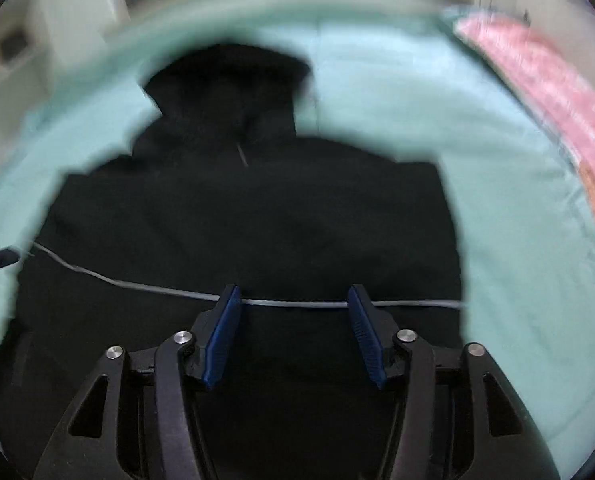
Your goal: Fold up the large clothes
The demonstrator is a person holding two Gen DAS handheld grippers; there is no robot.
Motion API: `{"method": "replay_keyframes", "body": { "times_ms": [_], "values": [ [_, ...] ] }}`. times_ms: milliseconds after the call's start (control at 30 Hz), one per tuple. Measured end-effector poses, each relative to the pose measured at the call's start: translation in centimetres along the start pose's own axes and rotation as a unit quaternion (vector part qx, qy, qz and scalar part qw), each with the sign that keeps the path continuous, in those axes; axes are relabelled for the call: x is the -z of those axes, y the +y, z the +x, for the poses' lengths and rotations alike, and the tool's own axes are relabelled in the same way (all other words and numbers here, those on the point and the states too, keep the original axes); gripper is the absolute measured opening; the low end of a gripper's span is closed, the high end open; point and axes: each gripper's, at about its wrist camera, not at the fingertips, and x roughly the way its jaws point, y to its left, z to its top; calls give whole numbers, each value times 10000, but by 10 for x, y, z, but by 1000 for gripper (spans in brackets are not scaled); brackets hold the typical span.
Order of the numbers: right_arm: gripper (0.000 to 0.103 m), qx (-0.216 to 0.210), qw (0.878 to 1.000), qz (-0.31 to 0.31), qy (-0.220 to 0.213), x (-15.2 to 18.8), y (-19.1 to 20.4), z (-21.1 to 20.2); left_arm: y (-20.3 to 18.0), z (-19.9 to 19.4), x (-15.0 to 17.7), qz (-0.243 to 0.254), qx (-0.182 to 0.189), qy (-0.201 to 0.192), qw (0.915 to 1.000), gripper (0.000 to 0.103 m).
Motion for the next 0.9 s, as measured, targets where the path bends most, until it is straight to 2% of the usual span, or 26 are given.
{"method": "replay_keyframes", "body": {
  "times_ms": [67, 133, 200, 267, 300, 333, 367, 433, 500, 567, 600, 633, 667, 700, 767, 833, 900],
  "values": [
    [67, 267, 9993, -199, 173, 6, 12, 17, 16, 0, 6, -227, 415, -90, 9988, 26],
    [67, 507, 9973, -468, 238, 3, 21, 12, 11, -23, 6, -65, 524, -489, 9974, 25],
    [67, 419, 9976, -492, 262, -6, 23, -2, -10, -49, 4, 313, 516, -891, 9942, 25],
    [67, 118, 9985, -513, -138, -19, 28, -24, -47, -68, 0, 773, 745, -1151, 9875, 29],
    [68, 85, 9979, -537, -359, -27, 33, -34, -66, -70, -2, 985, 727, -1198, 9852, 34],
    [68, 120, 9972, -552, -482, -33, 37, -38, -86, -69, -2, 1188, 607, -1219, 9835, 35],
    [69, 189, 9964, -553, -612, -43, 43, -40, -113, -59, -4, 1526, 321, -1189, 9806, 35],
    [70, 146, 9973, -434, -574, -56, 48, -28, -144, -28, -8, 1830, 7, -1003, 9780, 35],
    [70, 255, 9987, -226, -382, -65, 46, -3, -149, 8, -15, 1767, 0, -636, 9822, 35],
    [69, 812, 9964, -229, 124, -60, 37, 34, -130, 56, -17, 1455, -453, -210, 9881, 30],
    [73, 941, 9943, -228, 446, -56, 32, 53, -118, 70, -18, 1284, -410, -98, 9908, 26],
    [73, 804, 9955, -159, 477, -53, 25, 59, -105, 77, -19, 1078, -195, -59, 9940, 25],
    [73, 703, 9964, -99, 456, -49, 22, 59, -94, 75, -21, 798, 99, -118, 9967, 18],
    [73, 636, 9968, -63, 476, -49, 19, 56, -89, 72, -22, 680, 142, -95, 9975, 11],
    [73, 402, 9984, -42, 385, -47, 14, 44, -87, 60, -20, 567, 199, -147, 9981, 10],
    [73, 116, 9998, -53, 176, -43, 10, 27, -93, 38, -7, 753, 290, -343, 9962, 10],
    [73, -129, 9999, -27, -68, -29, 4, -2, -99, 15, 9, 980, 310, -499, 9934, 16]
  ]
}}
